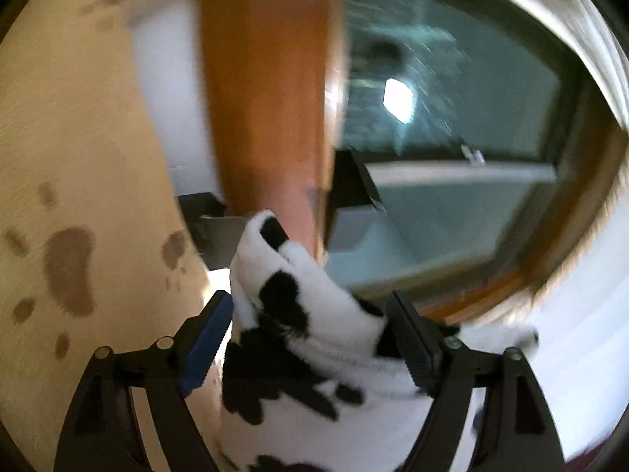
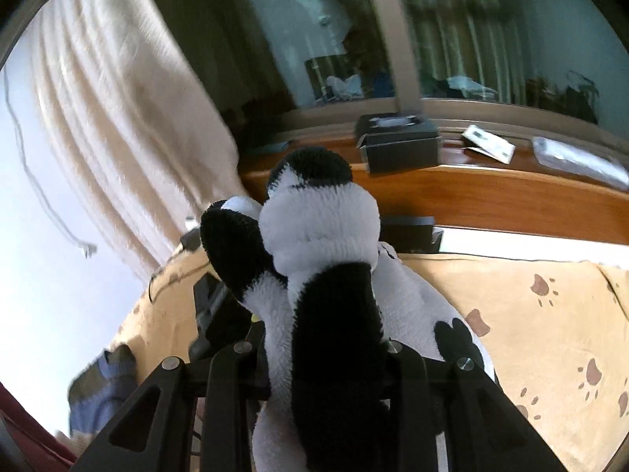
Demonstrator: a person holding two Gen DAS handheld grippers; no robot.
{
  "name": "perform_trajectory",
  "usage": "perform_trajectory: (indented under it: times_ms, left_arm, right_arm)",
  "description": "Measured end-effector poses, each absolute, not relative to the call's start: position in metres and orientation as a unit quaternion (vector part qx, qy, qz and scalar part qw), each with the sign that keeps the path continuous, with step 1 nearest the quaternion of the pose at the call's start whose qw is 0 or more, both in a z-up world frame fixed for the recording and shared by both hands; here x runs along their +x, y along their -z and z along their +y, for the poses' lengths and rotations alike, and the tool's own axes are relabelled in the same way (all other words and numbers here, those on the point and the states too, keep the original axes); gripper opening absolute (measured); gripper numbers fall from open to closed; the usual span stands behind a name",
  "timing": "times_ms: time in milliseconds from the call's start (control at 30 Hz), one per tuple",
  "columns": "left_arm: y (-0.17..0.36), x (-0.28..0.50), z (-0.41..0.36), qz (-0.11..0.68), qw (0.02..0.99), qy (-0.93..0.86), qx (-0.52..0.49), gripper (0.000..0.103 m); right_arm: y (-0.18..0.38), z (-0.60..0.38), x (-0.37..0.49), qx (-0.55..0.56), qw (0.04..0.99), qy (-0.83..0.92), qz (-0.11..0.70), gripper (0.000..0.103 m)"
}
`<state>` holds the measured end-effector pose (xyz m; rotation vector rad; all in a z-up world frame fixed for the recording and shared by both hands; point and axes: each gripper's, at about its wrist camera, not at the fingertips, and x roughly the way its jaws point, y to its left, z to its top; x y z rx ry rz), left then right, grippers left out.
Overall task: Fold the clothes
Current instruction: 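Lift the bunched fleece high with both grippers, holding its two ends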
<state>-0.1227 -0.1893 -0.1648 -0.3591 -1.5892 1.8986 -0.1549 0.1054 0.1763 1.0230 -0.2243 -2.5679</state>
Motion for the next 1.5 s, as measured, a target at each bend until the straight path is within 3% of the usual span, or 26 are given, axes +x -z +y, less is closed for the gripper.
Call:
perform_trajectory:
  times_ms: [133,333,400,667,867,967,1167,1233,1300,1333,1400,1500]
  left_arm:
    - [0.133,-0.130,-0.179,-0.481,0.396,-0.769,-0.143,0.087]
    - [0.088,-0.141,-0.145,-0.175,0.515,-0.807,-0.229,0.088]
    - [0.085,-0.145,-0.135,-0.107,0.550,-0.792,-0.243,0.088]
    - [0.076,-0.197,-0.122,-0.099,0.631,-0.734,-0.230,0.088]
    - [0.045,-0.191,-0.079,0.002,0.746,-0.643,-0.172,0.089]
    - [0.037,-0.202,-0.063,0.023,0.773,-0.611,-0.169,0.097]
    - [0.028,-0.204,-0.031,0.009,0.793,-0.589,-0.159,0.099]
    - [0.026,-0.202,-0.021,-0.008,0.791,-0.590,-0.162,0.095]
    - [0.026,-0.198,-0.014,-0.022,0.784,-0.598,-0.165,0.068]
    - [0.025,-0.196,-0.010,-0.029,0.780,-0.602,-0.166,0.064]
    - [0.023,-0.189,-0.005,-0.033,0.773,-0.610,-0.169,0.047]
    - [0.018,-0.178,0.001,-0.021,0.770,-0.615,-0.169,0.044]
  right_arm:
    - [-0.185,0.133,-0.158,0.355,0.179,0.912,-0.103,0.030]
    - [-0.190,0.144,-0.153,0.349,0.195,0.914,-0.076,0.030]
    - [-0.190,0.146,-0.149,0.345,0.207,0.913,-0.066,0.030]
    - [-0.189,0.164,-0.124,0.332,0.239,0.911,-0.058,0.030]
    - [-0.188,0.165,-0.109,0.344,0.279,0.896,-0.028,0.030]
    - [-0.186,0.164,-0.101,0.352,0.292,0.889,-0.021,0.030]
    - [-0.181,0.172,-0.080,0.362,0.289,0.886,-0.026,0.030]
    - [-0.181,0.179,-0.074,0.360,0.279,0.890,-0.034,0.030]
    - [-0.183,0.187,-0.069,0.356,0.263,0.896,-0.039,0.030]
    - [-0.184,0.191,-0.066,0.354,0.255,0.899,-0.041,0.030]
    - [-0.186,0.201,-0.060,0.349,0.239,0.905,-0.046,0.030]
    - [-0.187,0.208,-0.049,0.348,0.230,0.908,-0.046,0.030]
